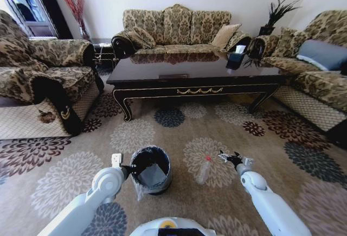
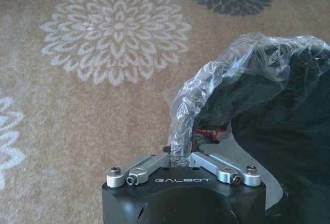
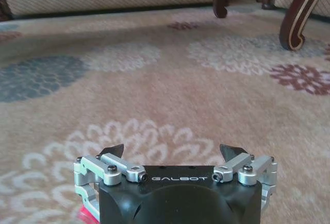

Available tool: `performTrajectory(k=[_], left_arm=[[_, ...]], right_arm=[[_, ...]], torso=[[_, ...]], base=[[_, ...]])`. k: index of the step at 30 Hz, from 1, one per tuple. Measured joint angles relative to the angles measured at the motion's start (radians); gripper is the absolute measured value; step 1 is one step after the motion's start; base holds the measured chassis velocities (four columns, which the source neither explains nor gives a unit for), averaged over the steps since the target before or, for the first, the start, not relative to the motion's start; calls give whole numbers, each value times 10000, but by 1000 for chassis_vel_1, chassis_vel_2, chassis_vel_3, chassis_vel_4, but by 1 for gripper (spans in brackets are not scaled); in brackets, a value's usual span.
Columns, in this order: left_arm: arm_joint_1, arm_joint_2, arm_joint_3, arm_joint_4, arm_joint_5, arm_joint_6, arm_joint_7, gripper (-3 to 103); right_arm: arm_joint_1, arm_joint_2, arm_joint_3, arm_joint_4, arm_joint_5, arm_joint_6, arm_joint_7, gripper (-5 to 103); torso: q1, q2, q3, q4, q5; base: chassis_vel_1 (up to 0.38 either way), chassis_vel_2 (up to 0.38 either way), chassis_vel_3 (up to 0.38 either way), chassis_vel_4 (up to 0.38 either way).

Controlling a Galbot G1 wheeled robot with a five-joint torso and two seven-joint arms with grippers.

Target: Move to the front of the table and pick up the trash from the floor, then place it into the trash bin.

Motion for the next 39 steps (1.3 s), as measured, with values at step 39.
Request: performTrajectory(k=[39], left_arm=[[-14,123,46,44,41,0,66,0]], right_arm=[[3204,1758,-128,-6351,-1130,2134,-1034,98]], torso=[[0,0,0,-2,1]], base=[[0,0,0,0]])
